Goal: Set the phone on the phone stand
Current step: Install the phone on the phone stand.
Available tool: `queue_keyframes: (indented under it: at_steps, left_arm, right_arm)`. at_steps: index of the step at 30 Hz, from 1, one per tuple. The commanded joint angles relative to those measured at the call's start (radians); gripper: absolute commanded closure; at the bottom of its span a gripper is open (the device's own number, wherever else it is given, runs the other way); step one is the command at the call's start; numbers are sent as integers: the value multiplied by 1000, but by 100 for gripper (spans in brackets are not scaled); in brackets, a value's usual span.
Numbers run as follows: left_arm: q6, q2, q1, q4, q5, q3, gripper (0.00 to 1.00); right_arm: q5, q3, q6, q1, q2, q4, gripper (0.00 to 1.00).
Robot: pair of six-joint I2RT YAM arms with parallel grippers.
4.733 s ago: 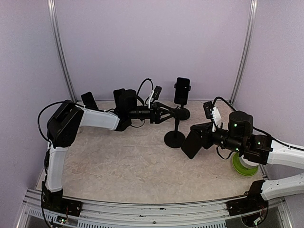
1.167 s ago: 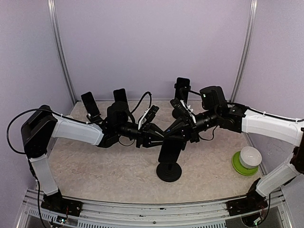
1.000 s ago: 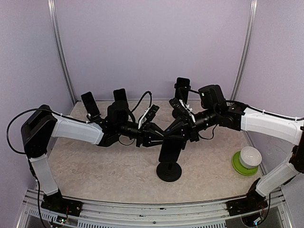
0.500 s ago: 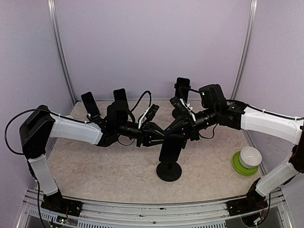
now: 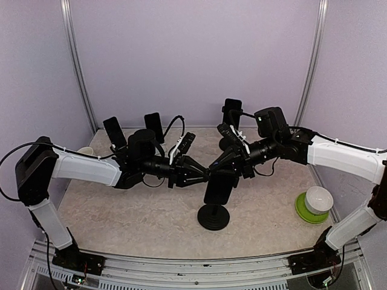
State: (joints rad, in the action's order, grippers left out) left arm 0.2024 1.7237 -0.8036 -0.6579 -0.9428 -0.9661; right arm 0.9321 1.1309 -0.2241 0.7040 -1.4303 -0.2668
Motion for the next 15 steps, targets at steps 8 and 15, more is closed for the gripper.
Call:
queue_keyframes:
  at_steps: [8, 15]
  left_arm:
    - [-15, -147, 52, -2, -87, 64, 99]
    - [-17, -129, 35, 12, -33, 58, 93]
  right_arm:
    - [-251, -5, -3, -76, -7, -197, 100]
    - [-162, 11, 7, -63, -15, -169, 100]
